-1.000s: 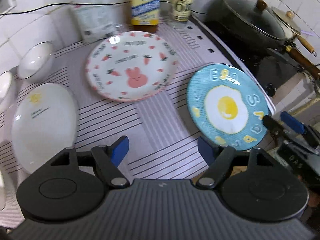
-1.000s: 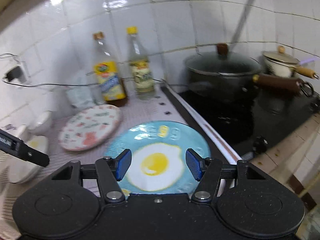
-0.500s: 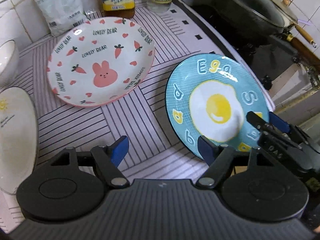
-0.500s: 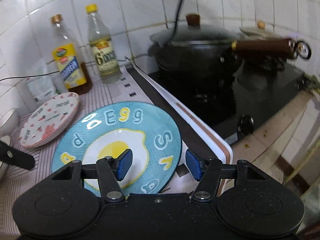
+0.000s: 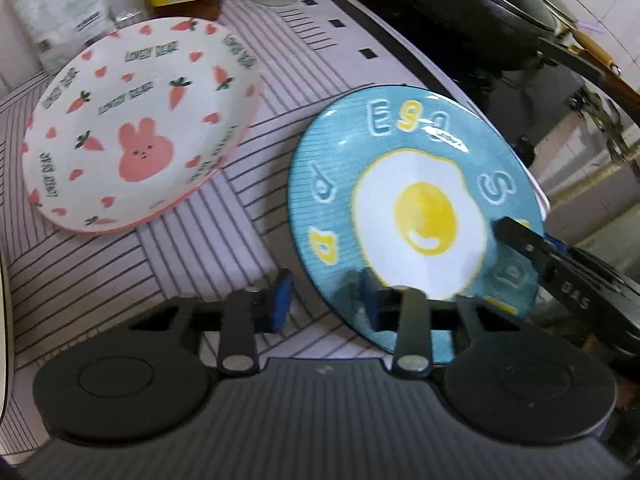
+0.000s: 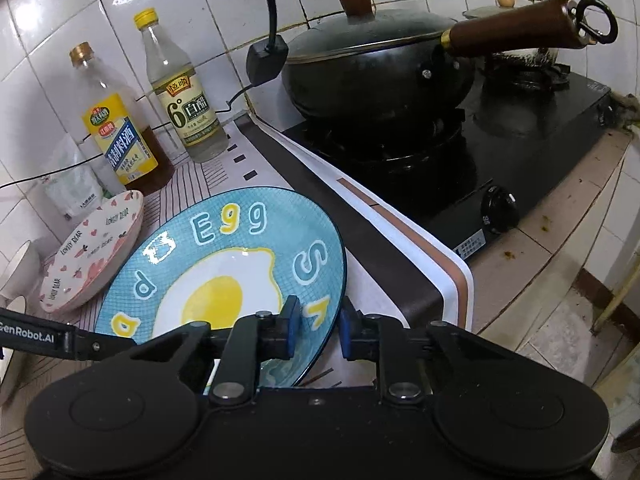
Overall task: Organize plates and bowls
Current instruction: 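Close both grippers on the blue egg plate rim and lift it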
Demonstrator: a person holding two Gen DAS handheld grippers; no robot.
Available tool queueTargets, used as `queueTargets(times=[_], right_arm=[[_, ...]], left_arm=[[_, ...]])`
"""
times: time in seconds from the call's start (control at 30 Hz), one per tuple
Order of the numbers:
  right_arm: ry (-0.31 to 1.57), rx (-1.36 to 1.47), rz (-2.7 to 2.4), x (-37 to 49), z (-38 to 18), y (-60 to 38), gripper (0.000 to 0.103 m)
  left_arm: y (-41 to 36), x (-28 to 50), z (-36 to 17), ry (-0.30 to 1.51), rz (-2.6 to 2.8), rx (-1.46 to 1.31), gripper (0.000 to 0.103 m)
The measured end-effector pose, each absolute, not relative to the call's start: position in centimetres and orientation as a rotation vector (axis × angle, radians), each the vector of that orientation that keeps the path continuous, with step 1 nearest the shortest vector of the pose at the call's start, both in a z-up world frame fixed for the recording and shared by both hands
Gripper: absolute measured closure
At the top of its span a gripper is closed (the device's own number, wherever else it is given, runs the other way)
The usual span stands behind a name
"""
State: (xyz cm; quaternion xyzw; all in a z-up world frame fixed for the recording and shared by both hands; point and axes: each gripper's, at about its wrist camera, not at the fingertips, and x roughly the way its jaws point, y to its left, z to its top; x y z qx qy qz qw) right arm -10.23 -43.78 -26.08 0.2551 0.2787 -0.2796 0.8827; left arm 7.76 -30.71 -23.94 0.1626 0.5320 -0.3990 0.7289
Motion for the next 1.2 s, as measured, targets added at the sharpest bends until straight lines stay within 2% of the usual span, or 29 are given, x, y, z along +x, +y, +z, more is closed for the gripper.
queueTargets(times=[0.03, 0.37, 0.6, 1.2], right_arm=[[0.579, 0.534, -0.581, -10.2, -26.1, -43.8, 0.079], [0.539, 0.549, -0.563, -10.3, -26.7, -44.1, 0.077], [0.583, 0.539, -0.523, -10.4, -25.5, -43.9, 0.079], [0.618, 0.463, -0.322, -10.2, -21.2, -38.7, 0.079]], left_arm=[[-30.9, 7.6, -24.0, 1.17, -0.884, 0.359, 0.077], [-30.7, 7.7, -24.7, 1.181, -0.844, 0.272, 0.075], [-30.3, 7.3, -23.2, 1.119, -0.886, 0.364, 0.074], [-20.4, 6.1, -18.1, 1.117, -0.798, 0.282, 0.074]])
